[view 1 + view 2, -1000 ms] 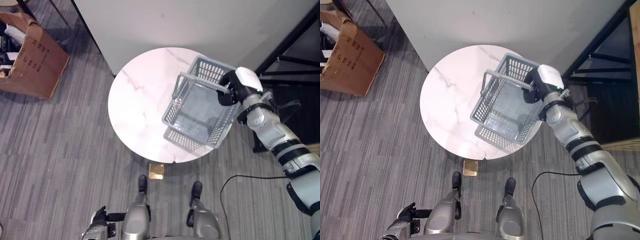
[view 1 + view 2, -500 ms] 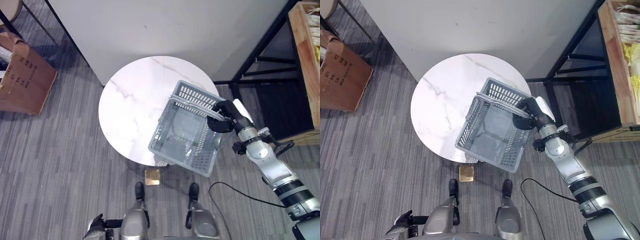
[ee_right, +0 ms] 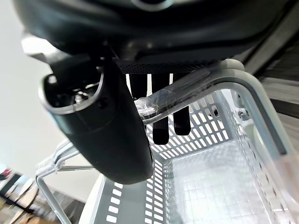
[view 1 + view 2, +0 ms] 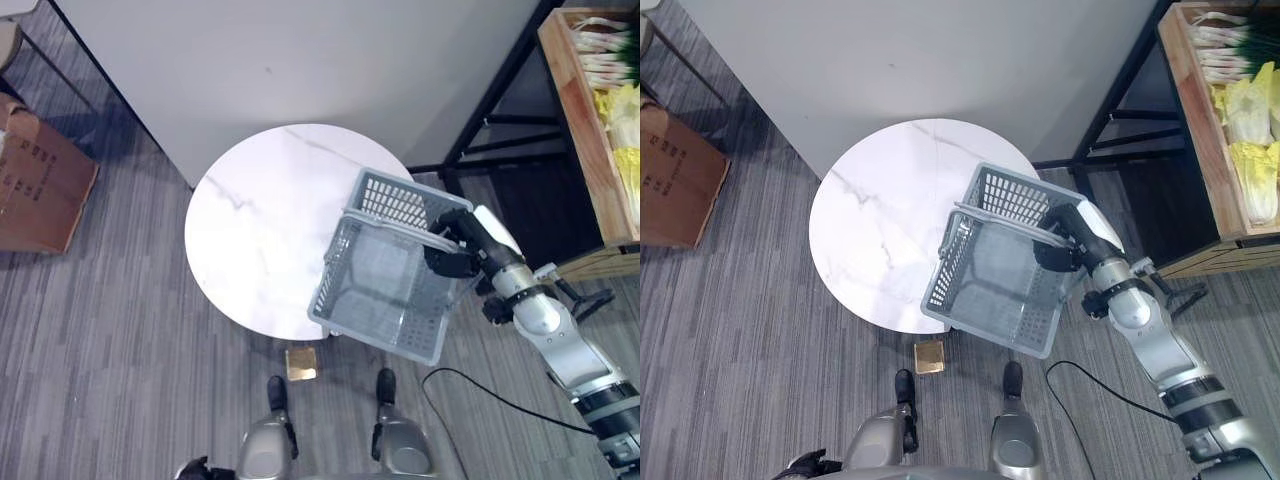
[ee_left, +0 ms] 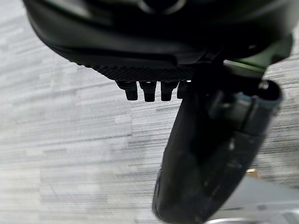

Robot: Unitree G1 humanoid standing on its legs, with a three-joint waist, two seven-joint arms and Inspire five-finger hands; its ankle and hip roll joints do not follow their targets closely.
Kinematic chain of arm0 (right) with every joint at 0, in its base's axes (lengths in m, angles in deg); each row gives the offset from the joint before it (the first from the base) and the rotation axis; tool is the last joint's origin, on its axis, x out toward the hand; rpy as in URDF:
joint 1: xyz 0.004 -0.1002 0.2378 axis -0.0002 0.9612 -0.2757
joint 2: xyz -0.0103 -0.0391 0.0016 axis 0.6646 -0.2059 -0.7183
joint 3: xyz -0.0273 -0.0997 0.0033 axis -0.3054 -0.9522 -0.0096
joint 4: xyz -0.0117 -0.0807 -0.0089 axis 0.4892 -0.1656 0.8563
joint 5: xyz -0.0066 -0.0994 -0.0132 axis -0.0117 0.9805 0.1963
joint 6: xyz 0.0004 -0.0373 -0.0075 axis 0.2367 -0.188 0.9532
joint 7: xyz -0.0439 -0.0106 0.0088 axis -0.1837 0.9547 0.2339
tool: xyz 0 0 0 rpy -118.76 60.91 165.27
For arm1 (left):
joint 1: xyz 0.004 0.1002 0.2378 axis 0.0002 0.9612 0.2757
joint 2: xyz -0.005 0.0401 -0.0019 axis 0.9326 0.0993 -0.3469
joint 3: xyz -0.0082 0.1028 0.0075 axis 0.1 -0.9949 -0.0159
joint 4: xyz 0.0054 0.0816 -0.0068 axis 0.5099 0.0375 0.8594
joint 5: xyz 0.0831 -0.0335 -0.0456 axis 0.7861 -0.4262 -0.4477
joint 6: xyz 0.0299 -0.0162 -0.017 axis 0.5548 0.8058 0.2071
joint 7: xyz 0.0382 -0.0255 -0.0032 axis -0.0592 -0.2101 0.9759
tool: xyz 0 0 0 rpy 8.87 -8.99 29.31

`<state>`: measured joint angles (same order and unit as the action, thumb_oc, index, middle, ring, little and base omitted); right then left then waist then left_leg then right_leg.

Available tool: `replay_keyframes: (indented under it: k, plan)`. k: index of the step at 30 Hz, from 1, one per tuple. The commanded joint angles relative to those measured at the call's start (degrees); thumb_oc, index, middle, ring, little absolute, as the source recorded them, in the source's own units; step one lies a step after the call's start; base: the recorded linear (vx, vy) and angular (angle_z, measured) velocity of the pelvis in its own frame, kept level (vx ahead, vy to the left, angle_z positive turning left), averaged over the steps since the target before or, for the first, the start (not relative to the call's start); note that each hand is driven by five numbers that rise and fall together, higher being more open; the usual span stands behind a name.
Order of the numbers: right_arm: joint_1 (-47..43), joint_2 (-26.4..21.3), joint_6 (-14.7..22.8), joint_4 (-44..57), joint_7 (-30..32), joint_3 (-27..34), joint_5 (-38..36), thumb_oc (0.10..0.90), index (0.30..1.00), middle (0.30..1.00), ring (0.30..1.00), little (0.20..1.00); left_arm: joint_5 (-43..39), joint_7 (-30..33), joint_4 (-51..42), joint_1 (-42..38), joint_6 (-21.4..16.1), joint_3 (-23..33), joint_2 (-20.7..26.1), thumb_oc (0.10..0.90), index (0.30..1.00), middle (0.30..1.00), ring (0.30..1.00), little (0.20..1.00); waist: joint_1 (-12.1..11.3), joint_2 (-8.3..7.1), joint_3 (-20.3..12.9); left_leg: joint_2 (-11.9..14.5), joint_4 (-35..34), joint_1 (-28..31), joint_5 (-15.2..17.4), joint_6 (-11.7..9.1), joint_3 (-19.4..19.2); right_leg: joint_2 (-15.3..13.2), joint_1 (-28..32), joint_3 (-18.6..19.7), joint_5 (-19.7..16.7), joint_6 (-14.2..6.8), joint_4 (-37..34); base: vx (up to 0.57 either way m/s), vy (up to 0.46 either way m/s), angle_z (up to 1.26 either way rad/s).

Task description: Get the vegetables into the basket

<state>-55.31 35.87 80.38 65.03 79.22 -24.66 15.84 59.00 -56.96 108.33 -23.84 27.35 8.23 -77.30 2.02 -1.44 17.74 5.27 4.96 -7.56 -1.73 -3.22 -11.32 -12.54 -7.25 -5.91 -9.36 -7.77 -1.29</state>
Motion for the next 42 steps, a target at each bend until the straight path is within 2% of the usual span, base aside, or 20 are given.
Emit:
replay_keyframes:
  k: [1,2,3,6,7,8,9,11,13,14,19,27,28,29,30,31,33,35,38,42]
  plan:
    - [-6.1,-0.9,8.3,9.5,5.9,9.8,1.8,0.400,0.300,0.300,0.300,0.300,6.7,2.0,1.0,0.1,0.0,-2.9,3.6,0.900,1.000,1.000,1.000,1.000,1.9,-2.73,-1.1,-0.4,2.7,2.0,5.9,0.2,0.7,-5.3,-4.4,1.5,-1.4,-6.3,5.8,-0.14,0.300,-0.16]
    - [-4.4,-0.3,8.4,9.4,7.0,11.3,2.6,0.400,0.300,0.300,0.300,0.300,6.1,2.2,0.2,-0.7,-0.4,-3.2,3.6,0.900,1.000,1.000,1.000,1.000,3.0,-3.09,-0.8,-1.3,1.9,2.1,5.8,0.6,-0.5,-6.0,-5.2,2.1,-5.1,-7.1,4.7,-0.21,0.315,-0.27]
    - [-3.6,0.1,7.9,9.1,7.7,12.2,3.6,0.400,0.300,0.300,0.300,0.300,5.3,2.1,-1.3,-1.1,-0.7,-3.6,3.7,0.900,1.000,1.000,1.000,1.000,3.4,-2.57,-0.5,-0.8,1.8,1.9,5.8,0.9,-1.9,-6.5,-6.2,1.4,-6.2,-7.0,3.8,-0.21,0.226,-0.34]
    - [-2.9,-0.3,8.2,8.5,8.3,13.3,4.4,0.400,0.300,0.300,0.300,0.300,5.7,1.5,-3.7,-1.1,-1.4,-5.1,4.1,0.900,1.000,1.000,1.000,1.000,2.9,-1.54,-0.6,0.5,1.3,1.4,5.1,1.4,-4.4,-6.4,-5.5,-3.5,-1.1,-5.7,6.3,-0.17,0.186,-1.01]
    - [-3.4,-0.8,8.7,8.3,8.6,12.7,4.6,0.400,0.300,0.300,0.300,0.300,5.2,1.4,-4.5,-0.5,-1.4,-4.9,4.7,0.900,1.000,1.000,1.000,1.000,1.6,-0.71,-1.6,1.6,0.1,1.7,4.8,1.4,-7.4,-5.9,-2.5,-8.3,4.4,-4.7,11.2,-0.12,0.194,-1.32]
    - [-3.4,-0.8,8.7,8.3,8.6,12.6,4.6,0.400,0.300,0.300,0.300,0.300,5.2,1.4,-4.6,-0.4,-1.4,-4.9,4.7,0.900,1.000,1.000,1.000,1.000,1.6,-0.72,-1.5,1.6,0.1,1.9,4.9,1.3,-7.5,-5.9,-2.4,-8.2,4.8,-4.7,11.5,-0.16,0.206,-1.70]
    - [-4.1,-0.7,9.0,8.2,8.5,11.7,4.6,0.400,0.300,0.300,0.300,0.300,4.9,1.5,-4.8,0.3,-1.4,-4.6,5.0,0.900,1.000,1.000,1.000,1.000,0.4,-0.48,-2.1,2.1,-0.7,1.7,4.1,1.7,-9.9,-5.9,-0.5,-10.1,7.4,-4.0,15.2,-0.12,0.074,-1.38]
    - [-5.4,-1.1,9.1,8.2,8.3,10.3,5.1,0.400,0.300,0.300,0.300,0.300,4.3,2.0,-4.6,1.1,-1.3,-4.0,5.3,0.900,1.000,1.000,1.000,1.000,-0.8,-0.60,-3.0,2.7,-0.7,1.2,3.5,1.7,-12.6,-5.4,1.6,-11.0,9.1,-3.6,17.5,-0.13,0.031,-1.12]
    - [-5.9,-0.8,9.0,8.1,8.2,9.6,5.2,0.400,0.300,0.300,0.300,0.300,4.2,1.7,-4.1,1.3,-1.2,-3.6,5.2,0.900,1.000,1.000,1.000,1.000,-1.8,-1.40,-3.4,3.3,-0.1,0.9,3.0,1.1,-15.1,-4.7,4.6,-12.8,9.6,-3.7,13.8,-0.05,-0.101,-1.19]
    - [-5.9,-0.9,9.0,8.6,8.0,9.6,4.8,0.400,0.300,0.300,0.300,0.300,4.2,0.7,-3.4,1.9,-1.0,-2.9,4.7,0.900,1.000,1.000,1.000,1.000,-2.1,-1.58,-3.7,4.4,-0.1,1.0,2.1,0.1,-17.6,-3.9,5.4,-15.3,9.4,-4.0,8.7,-0.01,-0.182,-1.09]
    - [-3.7,-3.0,8.9,10.1,7.7,11.7,5.4,0.400,0.300,0.300,0.300,0.300,4.8,0.5,-2.0,1.5,-0.7,-2.5,3.4,0.900,1.000,1.000,1.000,1.000,-0.1,-0.27,-3.0,7.1,0.7,0.8,-0.3,-2.4,-18.7,-0.9,5.7,-14.4,10.1,-3.0,3.9,0.00,-0.199,-0.47]
    - [2.7,-7.4,8.7,10.5,8.6,17.5,9.0,0.400,0.300,0.300,0.300,0.300,3.8,1.8,-2.1,1.4,-0.8,-1.4,1.7,0.900,1.000,1.000,1.000,1.000,2.3,2.77,-1.9,11.3,1.0,2.0,-4.0,-6.2,-19.3,3.3,6.2,-12.1,12.0,-0.5,2.4,0.02,-0.190,-0.14]
    - [4.4,-7.9,8.7,10.3,9.2,18.8,10.0,0.400,0.300,0.300,0.300,0.300,3.2,2.6,-2.9,1.6,-1.2,-0.7,1.7,0.900,1.000,1.000,1.000,1.000,2.7,2.67,-1.4,12.3,4.2,2.1,-3.2,-6.6,-17.6,4.4,6.7,-11.0,12.7,0.4,1.9,-0.01,-0.267,-0.34]
    - [4.9,-8.5,8.9,9.5,9.7,19.2,10.5,0.400,0.300,0.300,0.300,0.300,0.6,5.0,-4.4,1.7,-2.1,0.4,1.4,0.900,1.000,1.000,1.000,1.000,1.3,2.46,-0.2,10.1,7.0,0.4,-3.2,-5.6,-9.4,5.1,6.1,-9.1,12.2,1.5,1.9,-0.01,-0.194,-0.49]
    - [4.9,-8.5,9.2,9.0,10.2,18.9,10.4,0.400,0.300,0.300,0.300,0.300,-1.0,6.2,-5.0,1.8,-2.7,1.0,1.2,0.900,1.000,1.000,1.000,1.000,0.4,2.36,-0.1,7.4,5.5,-0.4,-2.0,-5.0,-3.6,5.3,5.6,-7.9,12.1,1.4,2.0,-0.05,-0.045,-0.67]
    - [4.9,-8.6,9.3,9.0,10.2,18.9,10.4,0.400,0.300,0.300,0.300,0.300,-1.0,6.2,-5.0,1.8,-2.7,1.0,1.2,0.900,1.000,1.000,1.000,1.000,0.6,2.34,-0.1,7.3,5.4,-0.4,-2.0,-4.9,-3.5,5.2,5.6,-8.0,12.2,1.4,2.0,0.03,-0.020,-0.83]
    - [3.8,-8.4,9.6,7.6,10.7,17.5,10.1,0.400,0.300,0.300,0.300,0.300,-4.3,8.6,-6.2,1.7,-3.6,2.1,1.0,0.900,1.000,1.000,1.000,1.000,-1.2,1.86,-0.2,3.0,2.5,-2.1,-0.7,-3.9,7.4,6.1,4.1,-4.4,11.9,1.3,2.5,0.07,-0.060,-0.85]
    - [2.3,-8.3,9.3,5.8,11.1,16.3,10.0,0.400,0.300,0.300,0.300,0.300,-6.7,8.6,-6.6,1.8,-3.9,2.4,1.0,0.900,1.000,1.000,1.000,1.000,-2.2,1.39,-0.6,1.9,0.1,-3.3,-1.7,-3.7,14.1,6.8,3.1,-1.1,11.5,1.1,2.6,0.09,-0.032,-0.70]
    - [0.0,-7.4,9.3,4.6,11.7,14.7,10.0,0.400,0.300,0.300,0.300,0.300,-8.0,9.5,-8.5,1.4,-4.8,1.7,1.3,0.900,1.000,1.000,1.000,1.000,-3.3,1.46,-1.1,-0.1,-2.5,-4.7,-3.2,-3.9,20.3,7.4,2.3,2.3,11.2,0.6,2.6,0.09,0.080,-1.08]
    - [0.7,-6.0,9.0,3.9,11.5,14.4,10.6,0.400,0.300,0.300,0.300,0.300,-7.8,10.3,-8.4,1.3,-4.9,2.0,1.7,0.900,1.000,1.000,1.000,1.000,-3.0,1.19,-1.3,-1.9,-2.2,-3.9,-1.9,-2.7,18.7,6.3,1.2,5.4,11.2,-0.3,4.0,0.04,0.224,-0.45]
